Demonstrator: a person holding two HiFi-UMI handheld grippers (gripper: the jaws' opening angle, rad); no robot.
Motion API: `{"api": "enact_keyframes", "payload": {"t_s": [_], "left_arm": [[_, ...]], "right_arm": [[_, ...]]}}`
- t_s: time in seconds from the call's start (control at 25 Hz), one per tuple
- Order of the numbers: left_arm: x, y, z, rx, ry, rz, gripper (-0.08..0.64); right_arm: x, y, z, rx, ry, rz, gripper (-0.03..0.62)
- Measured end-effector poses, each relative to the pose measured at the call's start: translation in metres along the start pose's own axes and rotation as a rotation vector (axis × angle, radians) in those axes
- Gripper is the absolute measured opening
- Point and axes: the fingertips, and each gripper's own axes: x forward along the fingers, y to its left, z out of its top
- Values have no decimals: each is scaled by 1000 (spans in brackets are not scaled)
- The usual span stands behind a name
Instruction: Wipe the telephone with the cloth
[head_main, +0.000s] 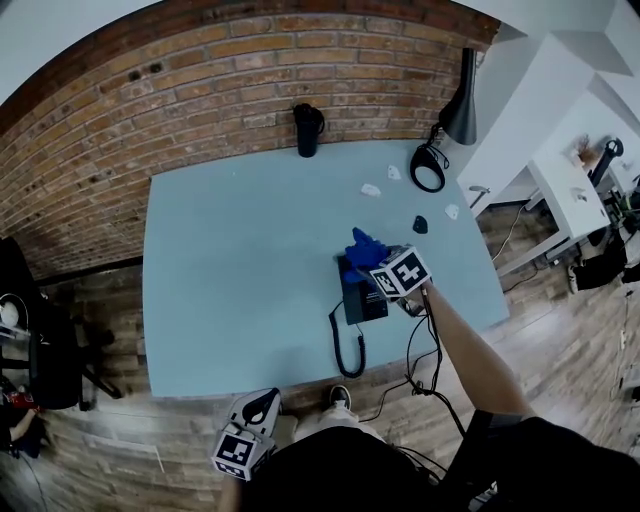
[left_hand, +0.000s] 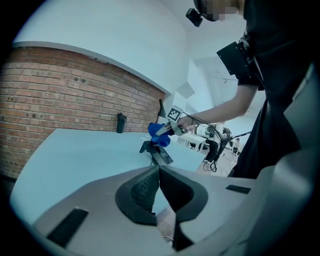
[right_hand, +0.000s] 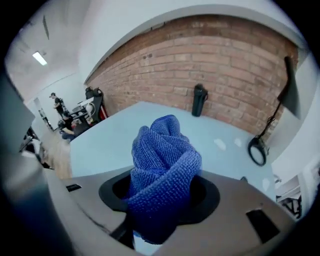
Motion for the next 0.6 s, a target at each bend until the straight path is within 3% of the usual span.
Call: {"api": "enact_keyframes", "payload": {"t_s": [0.08, 0.2, 0.4, 0.6], "left_arm": [[-1, 1, -1, 5, -12, 8, 0], [-3, 2, -2, 7, -23, 22, 0], [-9, 3, -3, 3, -15, 34, 0], [-7, 1, -10, -1, 9, 23, 0]], "right_arm": [[2, -15, 26, -31, -73, -71, 215], [19, -21, 23, -69, -65, -130, 215], [51, -24, -20, 109, 27, -112, 218], [54, -21, -19, 69, 42, -141, 218]]}}
